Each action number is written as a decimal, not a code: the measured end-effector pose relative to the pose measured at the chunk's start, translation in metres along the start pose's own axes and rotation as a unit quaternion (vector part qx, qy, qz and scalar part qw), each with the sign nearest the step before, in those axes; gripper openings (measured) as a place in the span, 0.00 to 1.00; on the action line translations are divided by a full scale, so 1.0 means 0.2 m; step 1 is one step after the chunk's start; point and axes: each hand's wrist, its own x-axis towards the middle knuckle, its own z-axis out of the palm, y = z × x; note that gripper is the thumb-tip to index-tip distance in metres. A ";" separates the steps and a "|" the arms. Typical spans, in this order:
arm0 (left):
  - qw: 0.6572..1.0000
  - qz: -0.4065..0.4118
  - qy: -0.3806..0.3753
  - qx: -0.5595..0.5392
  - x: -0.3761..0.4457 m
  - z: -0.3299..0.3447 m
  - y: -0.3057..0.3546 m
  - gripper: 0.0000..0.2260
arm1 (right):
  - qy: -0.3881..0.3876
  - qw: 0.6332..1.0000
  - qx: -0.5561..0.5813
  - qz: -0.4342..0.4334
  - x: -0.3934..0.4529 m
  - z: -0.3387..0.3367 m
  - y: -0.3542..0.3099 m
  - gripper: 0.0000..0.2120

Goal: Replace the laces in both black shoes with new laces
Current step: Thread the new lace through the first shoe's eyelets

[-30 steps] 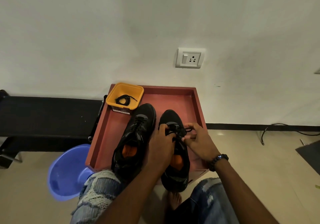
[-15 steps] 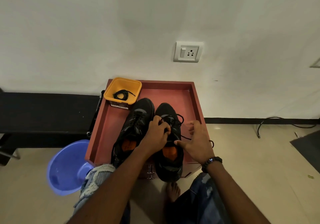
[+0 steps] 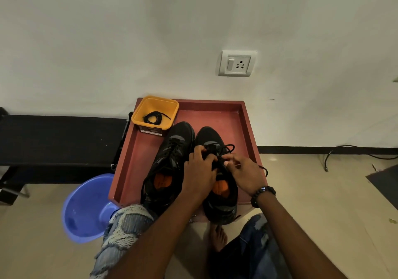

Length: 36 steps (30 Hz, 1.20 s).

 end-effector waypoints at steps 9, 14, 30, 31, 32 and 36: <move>0.998 -0.018 0.030 -0.042 0.00 0.03 0.01 0.12 | 0.013 0.991 -0.126 -0.030 0.01 -0.01 -0.06 0.07; 0.998 -0.028 0.036 -0.051 0.00 0.06 0.01 0.13 | 0.004 0.990 -0.128 -0.052 0.02 -0.03 -0.09 0.07; 0.997 0.032 0.002 -0.072 0.04 0.06 -0.05 0.13 | -0.067 0.997 -0.001 -0.041 -0.02 -0.02 -0.01 0.16; 0.995 0.049 -0.004 -0.088 0.05 0.06 -0.07 0.11 | -0.060 0.997 -0.002 -0.041 -0.02 -0.02 0.00 0.17; 0.993 0.069 -0.008 -0.100 0.05 0.04 -0.10 0.09 | -0.049 0.998 -0.004 -0.043 -0.02 -0.02 0.01 0.17; 0.980 0.137 -0.007 -0.141 0.04 -0.01 -0.18 0.06 | -0.019 0.998 -0.010 -0.052 -0.03 0.00 0.01 0.17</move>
